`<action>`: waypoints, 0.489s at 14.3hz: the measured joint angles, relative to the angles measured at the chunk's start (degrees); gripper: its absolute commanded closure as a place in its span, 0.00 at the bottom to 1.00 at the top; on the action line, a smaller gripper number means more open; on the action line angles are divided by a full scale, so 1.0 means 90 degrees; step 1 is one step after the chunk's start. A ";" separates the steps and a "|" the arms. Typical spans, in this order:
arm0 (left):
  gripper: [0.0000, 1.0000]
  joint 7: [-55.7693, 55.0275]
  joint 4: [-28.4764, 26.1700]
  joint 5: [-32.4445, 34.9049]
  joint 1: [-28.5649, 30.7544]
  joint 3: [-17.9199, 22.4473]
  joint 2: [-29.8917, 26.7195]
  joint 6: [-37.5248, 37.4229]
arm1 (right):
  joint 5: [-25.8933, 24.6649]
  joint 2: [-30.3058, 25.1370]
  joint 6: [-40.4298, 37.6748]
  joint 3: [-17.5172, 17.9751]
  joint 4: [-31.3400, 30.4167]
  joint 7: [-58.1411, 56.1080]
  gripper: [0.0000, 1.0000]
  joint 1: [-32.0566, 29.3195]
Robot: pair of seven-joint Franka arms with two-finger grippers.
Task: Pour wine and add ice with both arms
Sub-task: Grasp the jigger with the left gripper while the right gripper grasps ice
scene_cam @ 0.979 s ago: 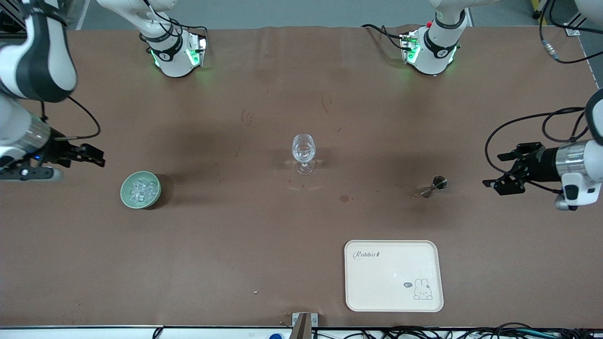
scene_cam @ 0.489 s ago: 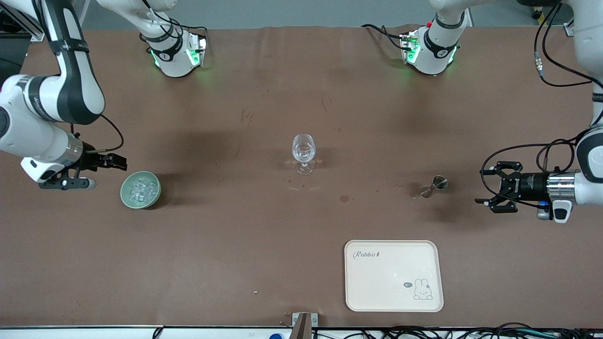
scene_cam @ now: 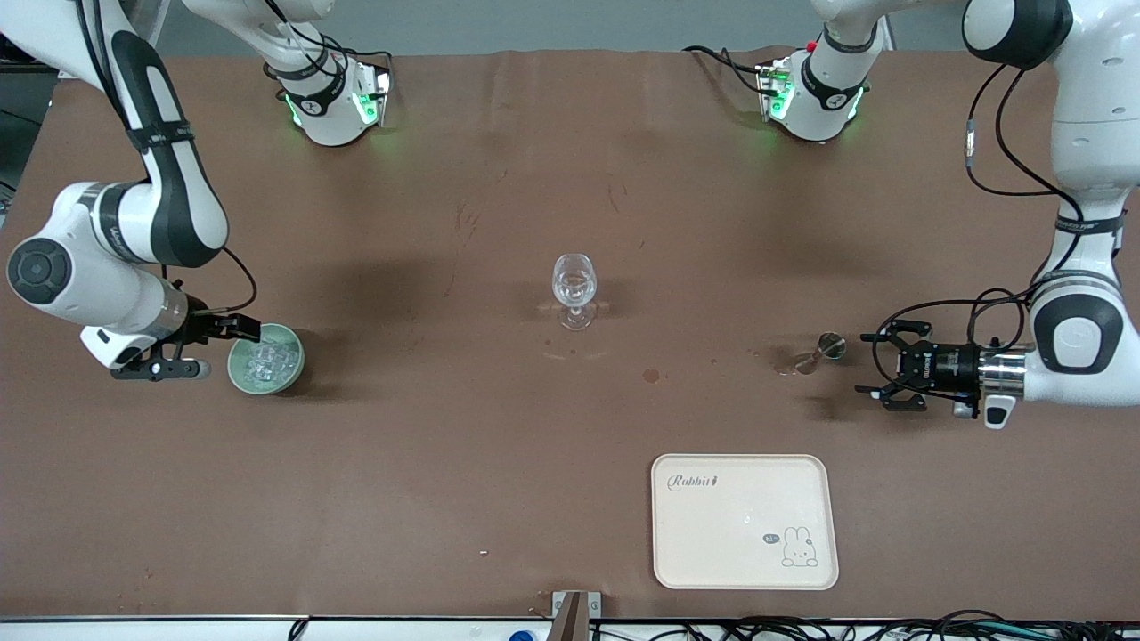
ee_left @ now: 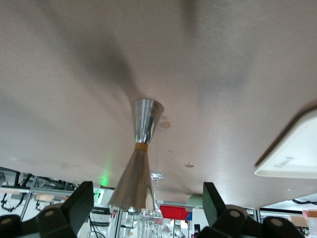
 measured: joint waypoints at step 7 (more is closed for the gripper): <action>0.10 0.0469 -0.0208 -0.0396 0.0020 0.0005 0.0280 0.0004 | 0.0000 0.0456 0.0517 0.0003 0.0006 0.0020 0.08 0.0032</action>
